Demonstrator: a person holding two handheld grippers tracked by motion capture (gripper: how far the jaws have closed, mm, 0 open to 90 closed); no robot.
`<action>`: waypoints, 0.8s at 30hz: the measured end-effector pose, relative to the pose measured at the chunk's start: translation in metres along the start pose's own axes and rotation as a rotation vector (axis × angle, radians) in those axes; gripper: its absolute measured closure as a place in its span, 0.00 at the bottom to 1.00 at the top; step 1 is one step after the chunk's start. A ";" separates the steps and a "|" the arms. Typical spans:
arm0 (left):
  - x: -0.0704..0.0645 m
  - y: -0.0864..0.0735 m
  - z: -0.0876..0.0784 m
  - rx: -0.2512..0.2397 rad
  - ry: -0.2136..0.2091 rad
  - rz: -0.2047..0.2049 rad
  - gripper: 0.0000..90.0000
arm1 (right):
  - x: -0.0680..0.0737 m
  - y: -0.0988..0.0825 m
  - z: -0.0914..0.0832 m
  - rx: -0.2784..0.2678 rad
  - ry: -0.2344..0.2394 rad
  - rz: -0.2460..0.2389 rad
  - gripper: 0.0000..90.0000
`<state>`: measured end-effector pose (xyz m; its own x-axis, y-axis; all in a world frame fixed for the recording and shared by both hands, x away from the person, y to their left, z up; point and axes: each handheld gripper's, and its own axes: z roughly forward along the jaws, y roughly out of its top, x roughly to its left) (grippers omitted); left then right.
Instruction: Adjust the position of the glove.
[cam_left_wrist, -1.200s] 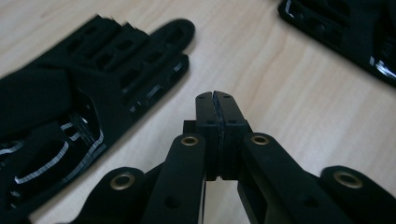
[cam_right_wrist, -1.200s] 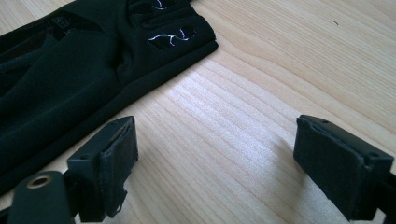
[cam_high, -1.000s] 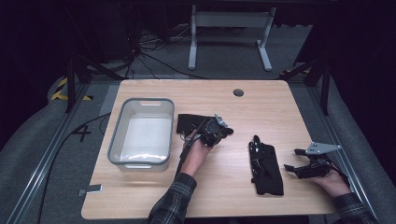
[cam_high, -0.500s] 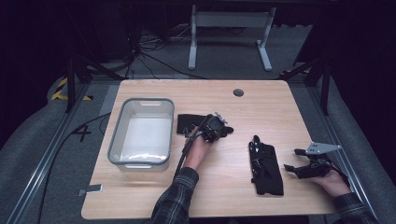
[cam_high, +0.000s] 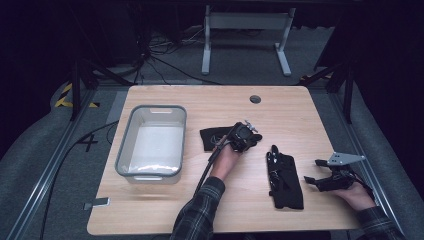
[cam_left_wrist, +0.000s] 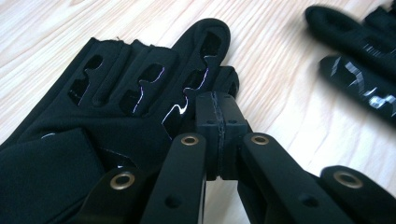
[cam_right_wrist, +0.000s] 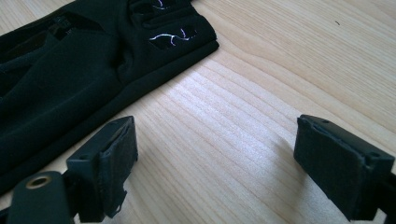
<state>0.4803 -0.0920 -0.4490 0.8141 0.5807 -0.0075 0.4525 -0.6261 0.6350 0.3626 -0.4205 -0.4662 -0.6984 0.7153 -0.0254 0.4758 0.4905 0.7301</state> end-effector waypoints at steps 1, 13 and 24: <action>-0.002 0.002 0.001 -0.001 -0.002 0.006 1.00 | 0.000 0.000 0.000 -0.001 0.001 -0.001 0.16; 0.020 0.002 -0.033 -0.050 0.063 -0.035 1.00 | 0.000 0.000 0.000 0.000 0.003 -0.003 0.16; 0.050 -0.020 -0.038 -0.029 0.133 -0.095 1.00 | 0.000 0.000 0.000 0.001 0.004 -0.002 0.16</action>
<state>0.4988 -0.0310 -0.4327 0.7118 0.7016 0.0325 0.5128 -0.5507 0.6586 0.3624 -0.4200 -0.4662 -0.7012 0.7126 -0.0244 0.4749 0.4923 0.7295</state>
